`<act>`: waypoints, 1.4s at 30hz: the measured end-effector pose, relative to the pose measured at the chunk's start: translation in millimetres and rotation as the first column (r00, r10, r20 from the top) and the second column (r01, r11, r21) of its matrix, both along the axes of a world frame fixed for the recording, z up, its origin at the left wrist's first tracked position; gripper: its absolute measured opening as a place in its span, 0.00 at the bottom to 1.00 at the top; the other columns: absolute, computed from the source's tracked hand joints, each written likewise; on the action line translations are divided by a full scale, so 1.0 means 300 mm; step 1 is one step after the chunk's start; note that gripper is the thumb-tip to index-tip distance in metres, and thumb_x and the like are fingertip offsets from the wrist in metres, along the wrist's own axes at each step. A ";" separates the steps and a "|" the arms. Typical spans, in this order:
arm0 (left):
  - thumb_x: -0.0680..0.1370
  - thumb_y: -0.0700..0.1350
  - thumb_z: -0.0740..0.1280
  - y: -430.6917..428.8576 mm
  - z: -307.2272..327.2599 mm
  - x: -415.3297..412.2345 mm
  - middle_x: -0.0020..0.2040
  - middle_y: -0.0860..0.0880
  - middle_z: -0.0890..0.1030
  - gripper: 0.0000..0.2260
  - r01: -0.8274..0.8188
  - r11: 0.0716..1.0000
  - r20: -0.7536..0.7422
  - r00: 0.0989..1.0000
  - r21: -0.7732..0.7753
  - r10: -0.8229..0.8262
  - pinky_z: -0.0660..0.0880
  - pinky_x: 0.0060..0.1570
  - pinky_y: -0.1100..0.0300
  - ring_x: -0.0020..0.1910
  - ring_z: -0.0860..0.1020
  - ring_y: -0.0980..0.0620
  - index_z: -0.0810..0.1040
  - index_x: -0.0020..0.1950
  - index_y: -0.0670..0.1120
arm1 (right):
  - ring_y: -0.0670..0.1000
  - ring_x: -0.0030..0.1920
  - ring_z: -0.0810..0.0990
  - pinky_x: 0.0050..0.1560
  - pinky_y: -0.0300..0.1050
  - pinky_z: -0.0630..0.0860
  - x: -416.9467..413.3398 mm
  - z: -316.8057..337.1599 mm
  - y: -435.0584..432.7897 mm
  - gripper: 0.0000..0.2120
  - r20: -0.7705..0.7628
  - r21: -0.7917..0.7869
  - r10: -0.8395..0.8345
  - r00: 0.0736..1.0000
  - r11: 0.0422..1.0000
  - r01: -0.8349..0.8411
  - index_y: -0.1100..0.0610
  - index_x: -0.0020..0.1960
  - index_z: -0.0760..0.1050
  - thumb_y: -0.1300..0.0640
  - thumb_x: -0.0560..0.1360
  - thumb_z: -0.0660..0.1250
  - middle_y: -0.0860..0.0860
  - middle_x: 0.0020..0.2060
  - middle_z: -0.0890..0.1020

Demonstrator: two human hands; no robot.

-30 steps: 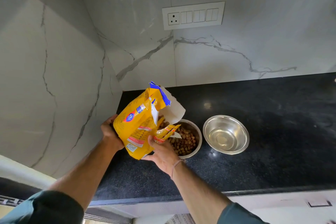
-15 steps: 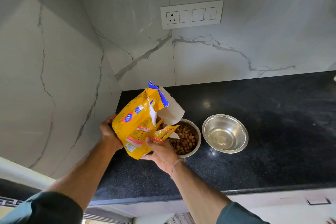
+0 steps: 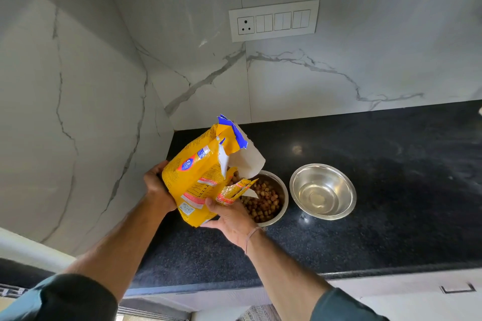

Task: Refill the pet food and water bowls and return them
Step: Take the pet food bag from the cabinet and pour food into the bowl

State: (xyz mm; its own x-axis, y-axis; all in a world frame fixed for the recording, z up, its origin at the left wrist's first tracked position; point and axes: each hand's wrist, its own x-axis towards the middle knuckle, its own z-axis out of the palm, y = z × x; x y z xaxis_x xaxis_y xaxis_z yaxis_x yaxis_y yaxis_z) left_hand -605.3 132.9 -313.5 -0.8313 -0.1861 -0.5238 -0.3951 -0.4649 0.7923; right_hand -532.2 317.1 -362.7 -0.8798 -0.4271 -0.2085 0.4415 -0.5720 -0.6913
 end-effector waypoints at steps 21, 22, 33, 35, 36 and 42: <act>0.78 0.60 0.58 0.001 0.017 -0.028 0.45 0.42 0.86 0.20 0.027 0.998 0.023 0.999 -0.061 -0.025 0.78 0.55 0.44 0.43 0.85 0.40 0.84 0.48 0.50 | 0.63 0.70 0.77 0.65 0.78 0.70 -0.003 0.000 -0.002 0.39 -0.023 -0.015 0.001 1.000 1.000 -0.001 0.52 0.75 0.71 0.57 0.67 0.82 0.55 0.68 0.80; 0.78 0.60 0.58 0.001 0.016 -0.028 0.45 0.42 0.86 0.19 0.025 0.998 0.023 0.999 -0.064 -0.023 0.79 0.54 0.44 0.43 0.85 0.40 0.84 0.48 0.50 | 0.62 0.69 0.77 0.65 0.77 0.70 -0.002 0.000 -0.001 0.39 -0.023 -0.014 0.001 1.000 1.000 -0.001 0.52 0.74 0.71 0.57 0.67 0.82 0.55 0.68 0.80; 0.78 0.60 0.58 0.001 0.016 -0.019 0.52 0.42 0.85 0.20 0.013 0.997 -0.006 1.000 -0.071 -0.013 0.75 0.63 0.41 0.49 0.84 0.39 0.83 0.56 0.49 | 0.62 0.70 0.77 0.65 0.79 0.69 -0.001 0.006 0.005 0.35 -0.032 -0.022 0.007 0.999 1.000 -0.008 0.50 0.72 0.74 0.58 0.68 0.81 0.54 0.69 0.80; 0.78 0.60 0.58 0.000 0.017 -0.017 0.53 0.41 0.85 0.20 0.004 0.998 -0.003 1.000 -0.069 -0.004 0.73 0.65 0.41 0.52 0.83 0.39 0.82 0.57 0.49 | 0.62 0.70 0.76 0.65 0.79 0.69 0.001 0.006 0.007 0.35 -0.027 -0.027 0.014 1.000 1.000 -0.015 0.50 0.73 0.73 0.58 0.68 0.81 0.54 0.69 0.80; 0.78 0.60 0.58 -0.002 0.017 -0.015 0.52 0.41 0.85 0.20 0.000 0.998 0.002 1.000 -0.069 0.000 0.73 0.65 0.41 0.52 0.83 0.39 0.82 0.56 0.49 | 0.62 0.70 0.76 0.65 0.78 0.69 0.002 0.006 0.007 0.36 -0.027 -0.031 0.017 0.999 0.999 -0.018 0.50 0.74 0.72 0.59 0.69 0.81 0.54 0.69 0.79; 0.77 0.59 0.58 -0.004 0.029 -0.014 0.45 0.43 0.85 0.18 -0.048 0.995 0.043 0.998 -0.086 0.051 0.78 0.54 0.46 0.43 0.83 0.41 0.83 0.45 0.51 | 0.62 0.71 0.75 0.65 0.79 0.69 0.002 0.012 0.011 0.34 -0.067 -0.035 0.041 0.997 0.998 -0.043 0.50 0.76 0.69 0.60 0.73 0.77 0.54 0.71 0.78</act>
State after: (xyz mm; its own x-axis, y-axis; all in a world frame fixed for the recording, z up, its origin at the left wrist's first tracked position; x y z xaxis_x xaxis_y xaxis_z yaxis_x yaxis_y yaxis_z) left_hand -609.4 131.6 -304.8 -0.7958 -0.2717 -0.5412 -0.4096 -0.4168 0.8115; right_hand -531.5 320.4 -359.1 -0.8723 -0.4703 -0.1342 0.4197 -0.5790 -0.6990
